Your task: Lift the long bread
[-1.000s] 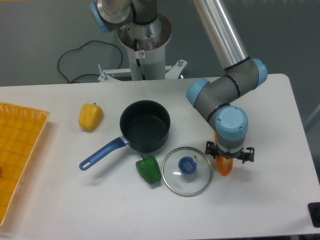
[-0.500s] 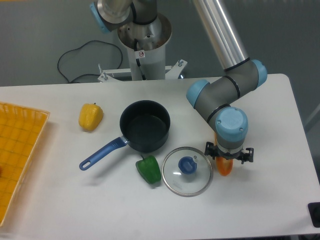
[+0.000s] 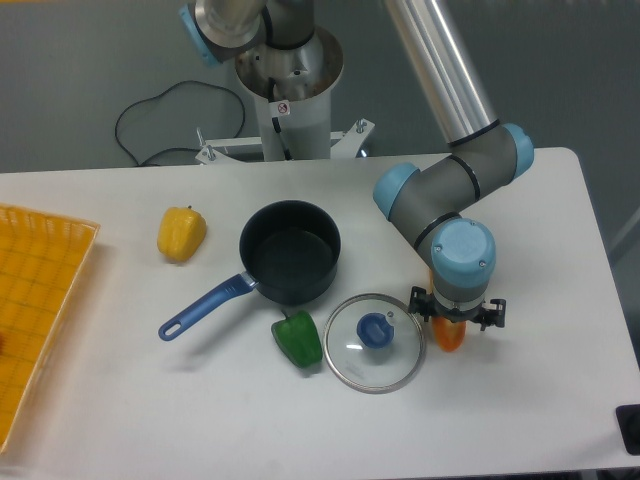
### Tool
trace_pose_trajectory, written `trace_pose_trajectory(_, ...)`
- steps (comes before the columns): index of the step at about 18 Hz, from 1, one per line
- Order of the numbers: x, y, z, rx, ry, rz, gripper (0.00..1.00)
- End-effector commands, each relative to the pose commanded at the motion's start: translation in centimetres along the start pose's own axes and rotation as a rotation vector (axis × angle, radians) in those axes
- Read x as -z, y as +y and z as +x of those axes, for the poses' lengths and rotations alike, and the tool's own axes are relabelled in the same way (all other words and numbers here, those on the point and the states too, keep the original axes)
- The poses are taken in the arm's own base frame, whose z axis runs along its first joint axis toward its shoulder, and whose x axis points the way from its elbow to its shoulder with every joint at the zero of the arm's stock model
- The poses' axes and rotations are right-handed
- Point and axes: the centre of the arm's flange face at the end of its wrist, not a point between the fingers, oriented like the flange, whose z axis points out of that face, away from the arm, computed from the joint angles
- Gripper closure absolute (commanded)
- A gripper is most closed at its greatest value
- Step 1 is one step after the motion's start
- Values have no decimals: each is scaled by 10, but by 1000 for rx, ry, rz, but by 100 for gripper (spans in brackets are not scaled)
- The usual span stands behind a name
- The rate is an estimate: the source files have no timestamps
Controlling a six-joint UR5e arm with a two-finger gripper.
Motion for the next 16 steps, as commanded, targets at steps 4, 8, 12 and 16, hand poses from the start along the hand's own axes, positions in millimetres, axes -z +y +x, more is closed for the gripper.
trace_pose_trajectory(4, -2, 0, 0, -2, 3, -1, 3)
trace_pose_trajectory(8, -3, 0, 1, -4, 4, -2, 11)
trace_pose_trajectory(12, -2, 0, 1, -10, 3, -3, 32)
trace_pose_trajectory(16, -2, 0, 1, -8, 3, -3, 44)
